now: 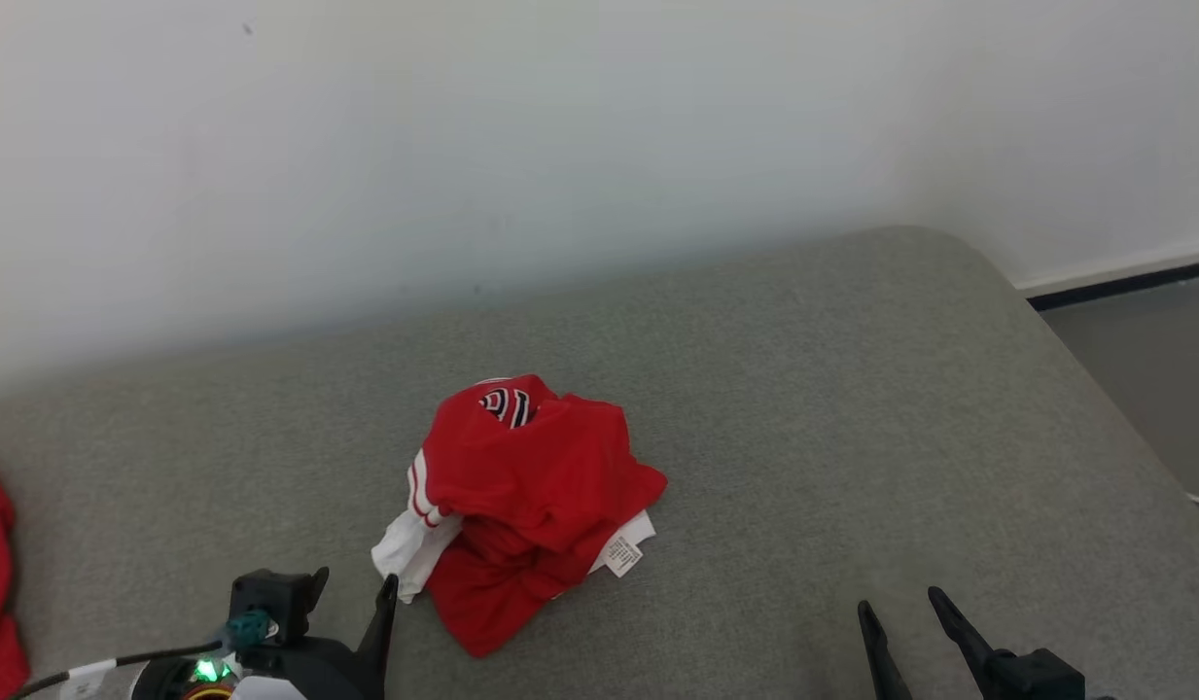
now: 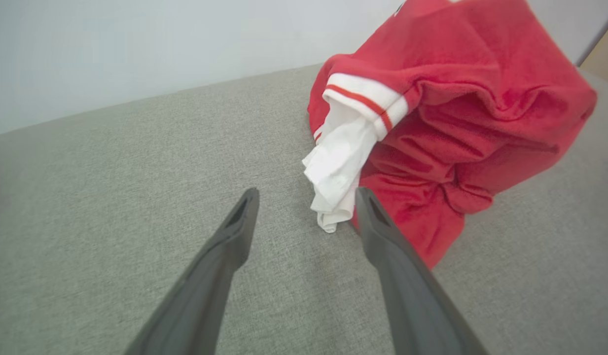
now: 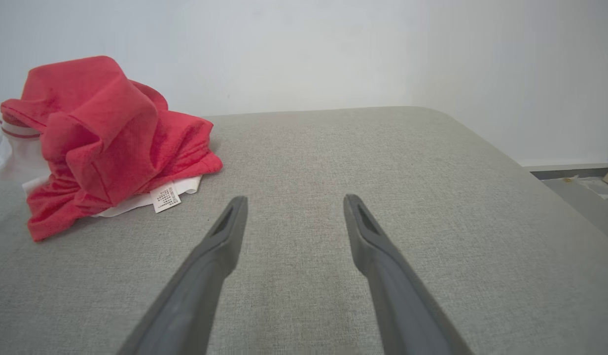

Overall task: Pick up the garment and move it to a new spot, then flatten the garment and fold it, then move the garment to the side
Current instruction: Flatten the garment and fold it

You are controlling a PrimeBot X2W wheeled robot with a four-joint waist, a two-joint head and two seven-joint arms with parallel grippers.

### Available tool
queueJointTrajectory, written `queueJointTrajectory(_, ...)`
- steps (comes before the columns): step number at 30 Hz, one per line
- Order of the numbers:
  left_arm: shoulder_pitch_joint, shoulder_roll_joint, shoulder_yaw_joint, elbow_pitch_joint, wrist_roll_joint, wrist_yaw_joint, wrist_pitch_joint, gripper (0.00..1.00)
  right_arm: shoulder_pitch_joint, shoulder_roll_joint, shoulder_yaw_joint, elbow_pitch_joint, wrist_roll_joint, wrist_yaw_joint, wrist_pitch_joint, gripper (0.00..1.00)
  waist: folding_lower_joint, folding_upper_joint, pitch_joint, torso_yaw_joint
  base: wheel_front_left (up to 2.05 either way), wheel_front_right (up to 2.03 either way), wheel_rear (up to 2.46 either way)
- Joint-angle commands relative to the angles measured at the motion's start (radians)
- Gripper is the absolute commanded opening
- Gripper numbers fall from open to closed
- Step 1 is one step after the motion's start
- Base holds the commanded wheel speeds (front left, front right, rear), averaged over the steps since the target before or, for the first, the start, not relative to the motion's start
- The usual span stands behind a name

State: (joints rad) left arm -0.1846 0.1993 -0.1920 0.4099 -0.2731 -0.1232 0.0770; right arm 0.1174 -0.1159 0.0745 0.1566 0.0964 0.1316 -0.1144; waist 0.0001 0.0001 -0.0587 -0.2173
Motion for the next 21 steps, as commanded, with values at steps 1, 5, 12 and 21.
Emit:
queueJointTrajectory(1,-0.018,0.008,-0.002,0.02,0.014,0.008,0.009,1.0,-0.014,-0.001,-0.002,-0.004,-0.009,-0.002,-0.002,1.0,-0.0001,-0.0001,0.051,-0.09,0.0,0.0,0.0)
queueJointTrajectory(5,-0.055,0.018,0.011,0.068,0.023,0.044,0.001,1.0,-0.016,-0.001,-0.004,-0.011,-0.009,-0.002,0.0,1.0,-0.0001,-0.0001,0.068,-0.138,0.0,0.0,0.0)
queueJointTrajectory(12,-0.098,0.016,0.02,0.132,0.022,0.079,-0.006,0.59,-0.024,-0.002,0.0,-0.004,-0.001,-0.002,-0.003,1.0,-0.0001,-0.0001,0.073,-0.166,0.0,0.0,0.0)
queueJointTrajectory(21,-0.246,-0.016,0.035,0.125,0.039,0.126,-0.168,0.0,-0.03,0.003,0.015,0.004,0.005,-0.002,-0.005,1.0,-0.0001,-0.0001,0.061,-0.154,0.0,0.0,0.0)
